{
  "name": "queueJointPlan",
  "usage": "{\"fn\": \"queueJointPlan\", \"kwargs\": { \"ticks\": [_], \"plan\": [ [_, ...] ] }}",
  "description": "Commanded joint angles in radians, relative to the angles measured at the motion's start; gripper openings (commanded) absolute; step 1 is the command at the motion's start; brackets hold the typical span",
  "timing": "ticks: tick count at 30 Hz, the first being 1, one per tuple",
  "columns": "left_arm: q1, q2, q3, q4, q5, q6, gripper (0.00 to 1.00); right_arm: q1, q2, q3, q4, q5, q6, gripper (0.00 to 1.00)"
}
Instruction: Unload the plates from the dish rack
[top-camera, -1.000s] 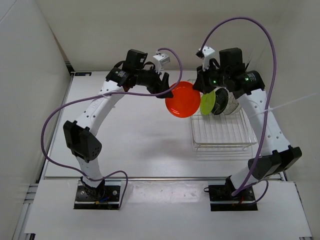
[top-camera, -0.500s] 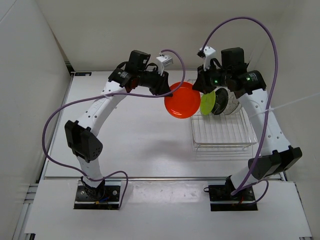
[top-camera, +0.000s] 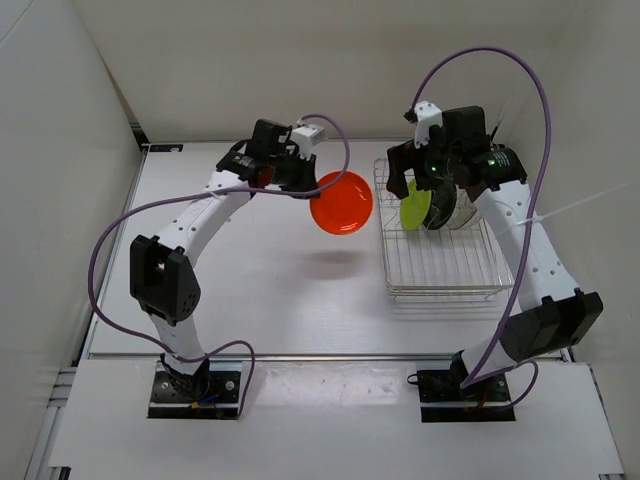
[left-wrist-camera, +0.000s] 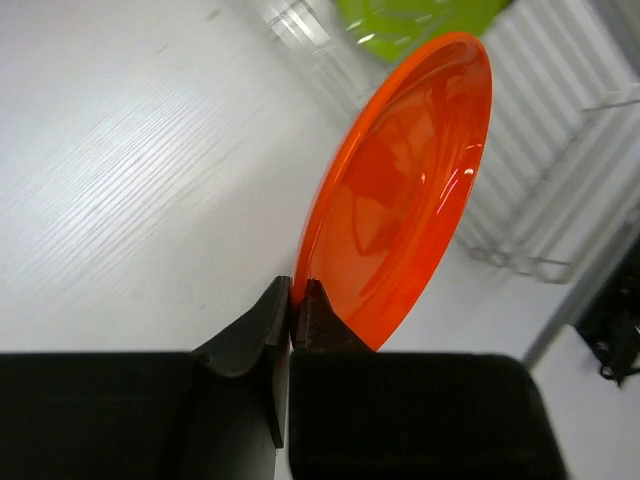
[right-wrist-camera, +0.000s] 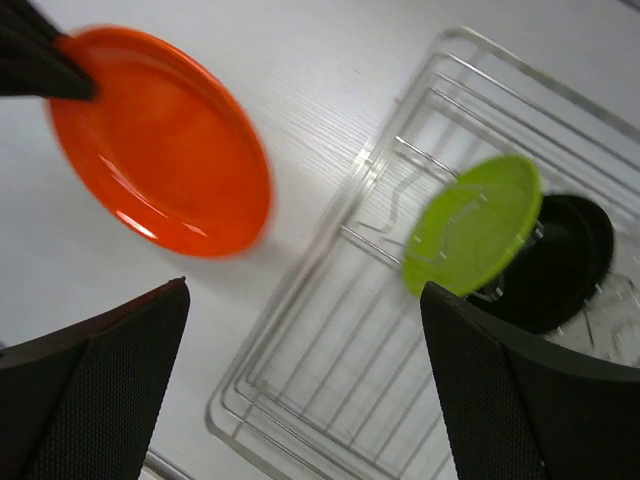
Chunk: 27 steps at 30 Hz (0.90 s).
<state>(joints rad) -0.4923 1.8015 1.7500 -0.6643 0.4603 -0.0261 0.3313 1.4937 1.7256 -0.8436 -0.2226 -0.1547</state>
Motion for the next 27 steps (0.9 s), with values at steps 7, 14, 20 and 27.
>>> {"fn": "queueJointPlan", "kwargs": {
  "ticks": [7, 14, 20, 27],
  "plan": [
    [0.156, 0.157, -0.07, -0.009, 0.067, 0.104, 0.11, -0.139, 0.013, -0.046, 0.084, 0.221, 0.061, 0.99],
    [0.178, 0.335, -0.009, -0.058, 0.179, 0.134, 0.11, -0.158, 0.013, -0.077, 0.095, 0.198, 0.049, 0.99],
    [0.189, 0.423, 0.019, -0.081, 0.179, 0.146, 0.11, -0.158, 0.022, -0.098, 0.095, 0.198, 0.03, 0.99],
    [0.209, 0.443, 0.019, -0.072, 0.144, 0.126, 0.42, -0.158, 0.102, -0.08, 0.095, 0.236, -0.003, 0.95]
  ]
}}
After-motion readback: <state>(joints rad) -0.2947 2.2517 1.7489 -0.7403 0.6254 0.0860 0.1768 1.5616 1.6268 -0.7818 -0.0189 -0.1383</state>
